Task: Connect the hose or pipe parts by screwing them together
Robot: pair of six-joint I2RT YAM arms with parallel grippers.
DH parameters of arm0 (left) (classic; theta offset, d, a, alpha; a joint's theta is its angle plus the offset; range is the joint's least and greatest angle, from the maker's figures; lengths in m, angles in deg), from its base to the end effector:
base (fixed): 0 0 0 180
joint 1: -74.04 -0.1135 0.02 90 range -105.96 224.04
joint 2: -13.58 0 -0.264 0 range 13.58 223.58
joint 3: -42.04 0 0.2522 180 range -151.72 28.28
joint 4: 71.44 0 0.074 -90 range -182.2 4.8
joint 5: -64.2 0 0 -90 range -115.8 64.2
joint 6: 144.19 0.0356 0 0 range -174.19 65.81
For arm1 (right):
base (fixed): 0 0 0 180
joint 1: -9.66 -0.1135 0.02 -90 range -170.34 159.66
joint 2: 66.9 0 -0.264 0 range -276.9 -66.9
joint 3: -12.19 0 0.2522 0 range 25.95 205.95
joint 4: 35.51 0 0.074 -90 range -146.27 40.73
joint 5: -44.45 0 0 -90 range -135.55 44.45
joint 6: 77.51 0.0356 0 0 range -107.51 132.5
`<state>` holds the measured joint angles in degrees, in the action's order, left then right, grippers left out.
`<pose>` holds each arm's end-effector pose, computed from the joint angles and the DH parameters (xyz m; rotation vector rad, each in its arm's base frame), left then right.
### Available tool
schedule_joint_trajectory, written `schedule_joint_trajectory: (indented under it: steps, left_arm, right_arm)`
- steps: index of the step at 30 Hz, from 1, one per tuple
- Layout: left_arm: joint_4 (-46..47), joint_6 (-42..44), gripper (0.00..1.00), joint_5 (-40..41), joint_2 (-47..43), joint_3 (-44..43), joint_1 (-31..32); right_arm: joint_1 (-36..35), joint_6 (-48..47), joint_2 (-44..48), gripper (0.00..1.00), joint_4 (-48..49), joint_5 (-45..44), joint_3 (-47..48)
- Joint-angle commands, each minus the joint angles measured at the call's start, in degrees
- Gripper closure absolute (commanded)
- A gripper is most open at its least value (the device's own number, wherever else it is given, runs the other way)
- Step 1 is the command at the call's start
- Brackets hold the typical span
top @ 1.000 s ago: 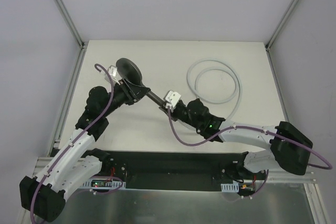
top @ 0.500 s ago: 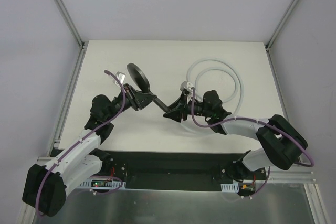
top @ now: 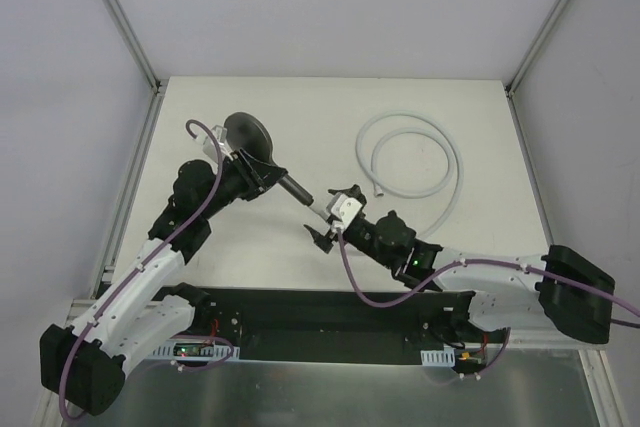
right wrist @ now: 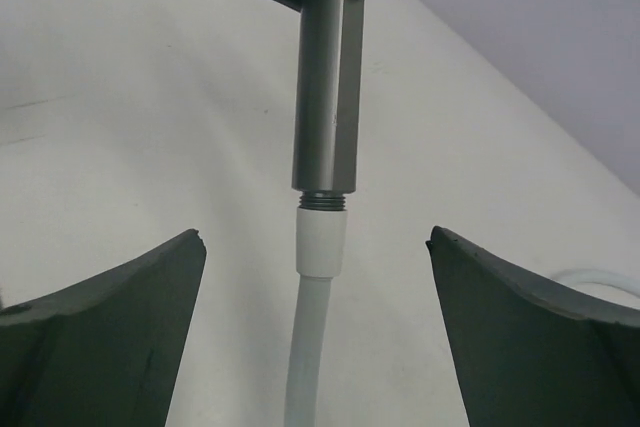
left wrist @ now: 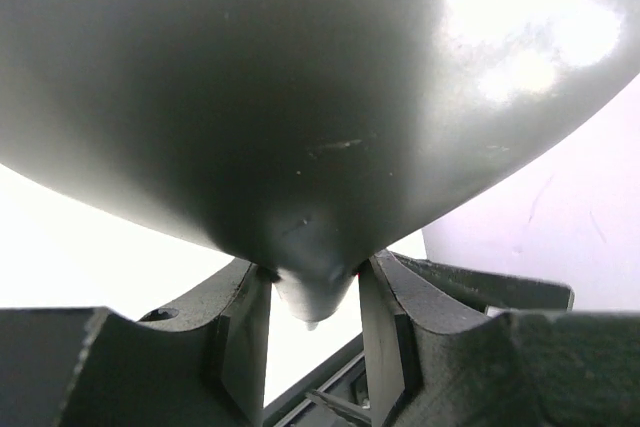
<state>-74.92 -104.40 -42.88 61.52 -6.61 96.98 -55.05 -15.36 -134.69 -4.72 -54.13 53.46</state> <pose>0.1831 -0.0888 0.3074 -0.1686 1.7535 -1.2004 0.1136 0.2281 0.2534 -1.0040 1.1285 0.4057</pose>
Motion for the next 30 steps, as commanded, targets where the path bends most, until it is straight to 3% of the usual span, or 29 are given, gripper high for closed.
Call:
schedule_joint_trajectory:
  steps: [1,4,10,13,14,16,17,19,21,22,23,26,30]
  left_arm:
    - [-3.8,-7.2,1.00,4.8,-3.2,-4.5,0.4]
    - [-5.1,-8.8,1.00,5.5,-4.7,-5.4,0.4]
    - [-11.4,-11.8,1.00,6.4,-5.8,-7.5,0.4]
    - [-12.4,-11.5,1.00,6.7,-6.5,-7.7,0.4]
    - [-12.4,-11.2,1.00,6.8,-6.5,-7.6,0.4]
    - [-12.3,-8.9,1.00,6.8,-6.5,-7.6,0.4]
    - [-11.8,-7.8,1.00,6.6,-6.4,-7.6,0.4]
    - [-7.8,-2.6,1.00,2.8,-5.8,-6.2,0.4]
    - [2.0,0.6,1.00,-1.4,-5.3,-2.1,0.4]
    - [7.5,1.8,1.00,-7.2,-5.1,0.2,0.4]
    - [19.7,2.5,1.00,-9.5,-5.1,2.5,0.4]
    - [31.7,1.4,1.00,-12.0,-3.3,9.1,0.4]
    - [39.2,5.7,1.00,-15.7,-1.1,11.8,0.4]
  right_arm:
    - [-5.2,-16.8,-3.7,0.06,-1.7,-20.1,5.6]
    - [-8.0,-21.5,-8.4,0.11,-1.0,-25.1,9.0]
    - [-9.7,-22.9,-16.1,0.35,0.3,-29.0,14.4]
    - [-9.9,-22.0,-18.3,0.58,0.4,-31.1,15.9]
    - [-9.9,-20.8,-18.3,0.72,-0.3,-30.5,16.0]
    - [-9.7,-18.8,-16.8,0.83,-1.9,-28.5,16.0]
    - [-9.1,-17.5,-15.8,0.93,-3.8,-24.6,15.9]
    - [-6.2,-10.9,-12.3,0.99,-6.3,-18.5,14.9]
    - [-2.4,-0.5,-9.7,0.99,-7.0,-4.4,12.5]
    - [3.1,3.3,-8.2,0.99,-6.9,2.2,11.6]
    - [5.6,7.3,-7.9,0.99,-6.1,13.9,10.3]
    - [12.5,15.7,-8.0,0.99,-2.5,28.7,8.7]
    - [17.9,22.1,-9.7,0.99,-0.3,40.9,8.6]
